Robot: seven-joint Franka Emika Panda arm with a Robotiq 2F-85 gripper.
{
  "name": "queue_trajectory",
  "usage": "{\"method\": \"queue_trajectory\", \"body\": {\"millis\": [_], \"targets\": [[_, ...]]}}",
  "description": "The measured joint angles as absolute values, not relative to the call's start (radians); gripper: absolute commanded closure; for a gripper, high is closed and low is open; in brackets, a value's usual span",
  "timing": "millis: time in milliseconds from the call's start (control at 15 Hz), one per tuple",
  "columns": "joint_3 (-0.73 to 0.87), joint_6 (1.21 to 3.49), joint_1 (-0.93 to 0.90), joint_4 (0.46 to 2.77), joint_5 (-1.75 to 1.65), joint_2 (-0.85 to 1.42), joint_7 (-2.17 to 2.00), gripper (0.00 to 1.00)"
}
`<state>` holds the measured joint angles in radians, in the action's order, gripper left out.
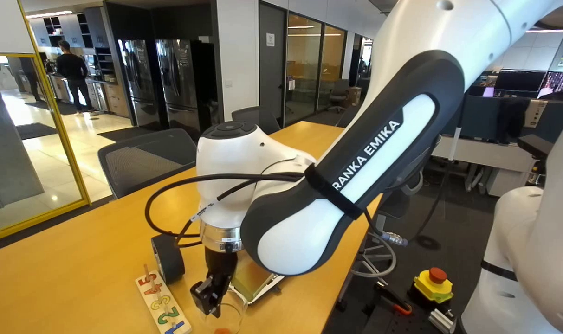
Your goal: Pick up the blue and yellow objects from the table and put them in the cups
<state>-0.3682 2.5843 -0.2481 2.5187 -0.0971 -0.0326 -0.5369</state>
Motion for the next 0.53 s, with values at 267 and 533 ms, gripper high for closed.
{"method": "queue_trajectory", "body": {"millis": [267, 533], "targets": [[-0.359, 2.572, -0.249, 2.502, -0.097, -0.033, -0.535, 0.00], [-0.335, 2.545, -0.248, 2.457, -0.102, -0.032, -0.531, 0.00]]}}
